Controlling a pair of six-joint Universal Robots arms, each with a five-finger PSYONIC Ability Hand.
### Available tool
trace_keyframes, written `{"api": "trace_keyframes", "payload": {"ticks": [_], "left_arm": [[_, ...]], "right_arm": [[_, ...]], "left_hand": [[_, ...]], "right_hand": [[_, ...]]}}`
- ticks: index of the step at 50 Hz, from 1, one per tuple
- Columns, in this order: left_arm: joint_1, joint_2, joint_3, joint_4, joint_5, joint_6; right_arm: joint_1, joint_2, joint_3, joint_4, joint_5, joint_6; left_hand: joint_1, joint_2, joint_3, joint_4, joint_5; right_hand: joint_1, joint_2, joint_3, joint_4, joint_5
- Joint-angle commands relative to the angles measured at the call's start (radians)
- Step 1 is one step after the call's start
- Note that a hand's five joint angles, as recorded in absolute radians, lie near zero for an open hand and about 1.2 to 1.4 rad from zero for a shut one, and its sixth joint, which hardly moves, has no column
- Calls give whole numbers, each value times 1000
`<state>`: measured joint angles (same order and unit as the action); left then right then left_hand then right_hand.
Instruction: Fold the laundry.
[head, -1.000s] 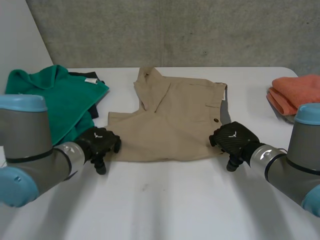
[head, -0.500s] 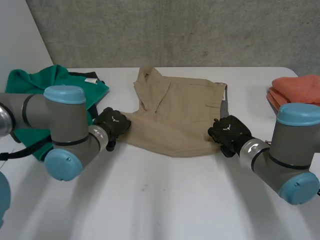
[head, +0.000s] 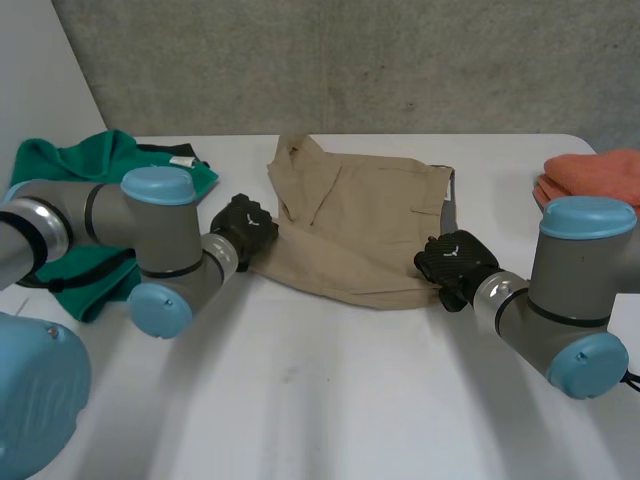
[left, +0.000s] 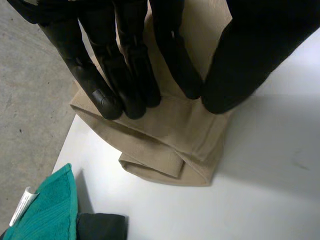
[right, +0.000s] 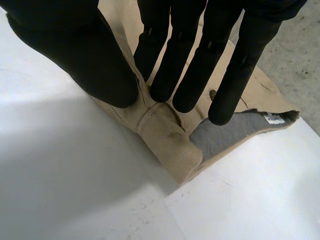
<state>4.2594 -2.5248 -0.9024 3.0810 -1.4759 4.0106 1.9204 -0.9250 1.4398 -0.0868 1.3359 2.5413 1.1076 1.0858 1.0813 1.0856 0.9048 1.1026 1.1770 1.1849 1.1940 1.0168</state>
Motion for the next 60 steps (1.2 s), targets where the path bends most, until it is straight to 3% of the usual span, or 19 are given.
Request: {"api": "trace_keyframes", "payload": {"ticks": [1, 9, 15, 22, 31, 34, 35, 36, 37, 38, 45, 52, 60], "left_arm": [[17, -14, 43, -79, -9, 18], [54, 294, -232, -286, 81, -65], [82, 514, -515, -444, 129, -88], [97, 592, -690, -553, 229, -50], [28, 540, -667, -608, 246, -57], [-7, 528, -604, -648, 227, -54], [-19, 525, -561, -657, 217, -53], [-24, 521, -535, -662, 207, -53], [-27, 520, -503, -663, 198, -53], [-32, 520, -471, -663, 191, -54], [-61, 427, -135, -596, 189, -51], [-85, 126, 287, -487, 197, -13], [-89, -235, 730, -476, 218, 183]], "right_arm": [[-11, -3, -19, 41, 9, 4], [-21, -110, -19, 323, -6, -32], [-57, -186, -12, 570, -78, -220], [-104, -196, 8, 907, -100, -475], [-156, -198, 65, 934, -92, -541], [-167, -201, 76, 921, -100, -544], [-167, -201, 77, 917, -103, -543], [-169, -201, 79, 901, -115, -535], [-170, -201, 80, 891, -116, -532], [-169, -201, 80, 880, -118, -524], [-156, -203, 88, 808, -123, -454], [-139, -209, 105, 736, -120, -395], [-146, -215, 143, 642, -118, -351]], "left_hand": [[289, 310, 315, 311, 317], [289, 310, 315, 311, 317], [289, 310, 315, 311, 317], [289, 310, 315, 311, 317], [289, 310, 315, 311, 317], [289, 310, 315, 311, 317], [-287, -265, -260, -264, -258], [-615, -593, -589, -593, -587], [-871, -849, -845, -849, -843], [-933, -911, -907, -911, -905], [-933, -911, -907, -911, -905], [-933, -911, -907, -911, -905], [-850, -828, -824, -828, -822]], "right_hand": [[294, 219, 211, 202, 205], [294, 219, 211, 202, 205], [294, 219, 211, 202, 205], [294, 219, 211, 202, 205], [294, 219, 211, 202, 205], [294, 219, 211, 202, 205], [294, 219, 211, 202, 205], [294, 219, 211, 202, 205], [294, 219, 211, 202, 205], [294, 219, 211, 202, 205], [294, 219, 211, 202, 205], [294, 219, 211, 202, 205], [294, 219, 211, 202, 205]]}}
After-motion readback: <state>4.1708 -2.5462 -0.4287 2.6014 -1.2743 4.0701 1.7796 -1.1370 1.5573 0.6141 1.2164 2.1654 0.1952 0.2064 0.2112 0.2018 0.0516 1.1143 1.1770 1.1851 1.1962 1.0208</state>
